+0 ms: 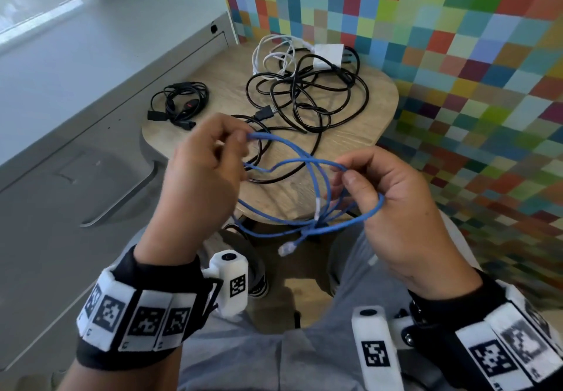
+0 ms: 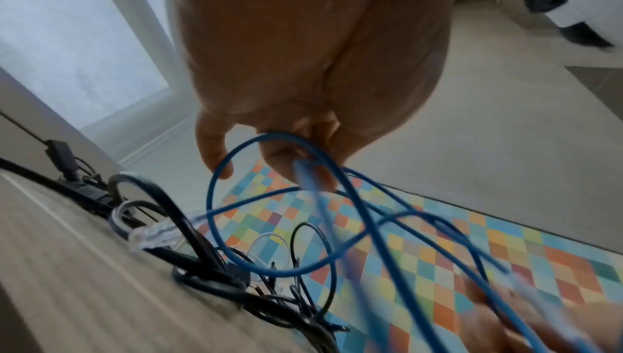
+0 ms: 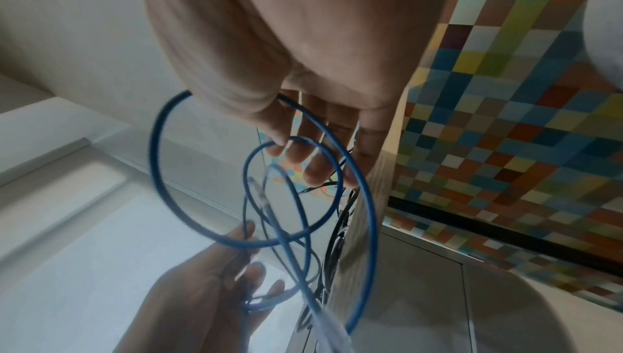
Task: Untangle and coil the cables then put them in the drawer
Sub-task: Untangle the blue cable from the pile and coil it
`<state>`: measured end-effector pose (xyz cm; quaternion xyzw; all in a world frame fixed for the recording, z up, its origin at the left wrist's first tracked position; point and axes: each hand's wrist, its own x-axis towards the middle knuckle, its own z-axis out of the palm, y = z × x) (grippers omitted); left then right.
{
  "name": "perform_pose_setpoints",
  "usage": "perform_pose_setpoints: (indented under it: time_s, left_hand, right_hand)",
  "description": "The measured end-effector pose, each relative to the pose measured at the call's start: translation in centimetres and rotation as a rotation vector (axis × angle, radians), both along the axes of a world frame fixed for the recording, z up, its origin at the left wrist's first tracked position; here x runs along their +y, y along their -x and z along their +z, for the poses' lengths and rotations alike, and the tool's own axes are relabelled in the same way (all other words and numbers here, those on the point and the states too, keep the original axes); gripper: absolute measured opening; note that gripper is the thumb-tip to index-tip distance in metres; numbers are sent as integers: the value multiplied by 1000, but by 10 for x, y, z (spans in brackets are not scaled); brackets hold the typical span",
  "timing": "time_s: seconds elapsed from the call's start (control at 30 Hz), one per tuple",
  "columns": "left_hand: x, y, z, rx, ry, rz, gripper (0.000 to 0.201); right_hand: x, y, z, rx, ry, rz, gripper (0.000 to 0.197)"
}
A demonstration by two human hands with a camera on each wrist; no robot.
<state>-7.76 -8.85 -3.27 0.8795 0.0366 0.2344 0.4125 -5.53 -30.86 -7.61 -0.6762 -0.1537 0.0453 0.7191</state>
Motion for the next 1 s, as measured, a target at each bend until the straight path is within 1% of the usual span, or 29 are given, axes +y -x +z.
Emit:
perform_pose_setpoints:
  time_s: [0.13, 0.2, 0.27, 0.37, 0.43, 0.5, 0.6, 0.7, 0.77, 0.83, 1.0]
  left_hand:
    - [24, -2, 3, -157, 124, 191, 15]
    - [32, 0, 7, -237, 212, 225, 21]
    - [33, 2, 9, -282, 284, 223, 28]
    - [26, 2, 10, -239, 365, 133, 34]
    - [19, 0, 9, -205, 397, 85, 28]
    - [16, -1, 8, -162, 417, 74, 20]
    - [17, -1, 7, -89, 351, 42, 26]
    - [22, -1, 6, -49, 161, 8, 28]
    - [21, 0, 7, -59, 95, 7, 28]
    - [19, 1, 9, -68, 94, -10, 28]
    - [11, 2, 8, -26, 190, -43, 26]
  right_hand:
    - [-4, -6, -2, 57, -61, -59, 30]
    - [-4, -8, -2, 87, -89, -87, 32]
    - [-3, -8, -2, 95, -103, -91, 38]
    - [-3, -6, -2, 96, -119, -52, 48]
    - [-3, -6, -2, 109, -141, -39, 48]
    - [-3, -6, -1, 136, -164, -39, 45]
    - [-3, -6, 1, 173, -187, -59, 37]
    - [-3, -6, 2, 240, -233, -68, 24]
    - [-4, -6, 1, 281, -250, -58, 19]
    - [-4, -6, 1, 285, -234, -42, 23]
    - [-2, -5, -2, 248, -176, 5, 45]
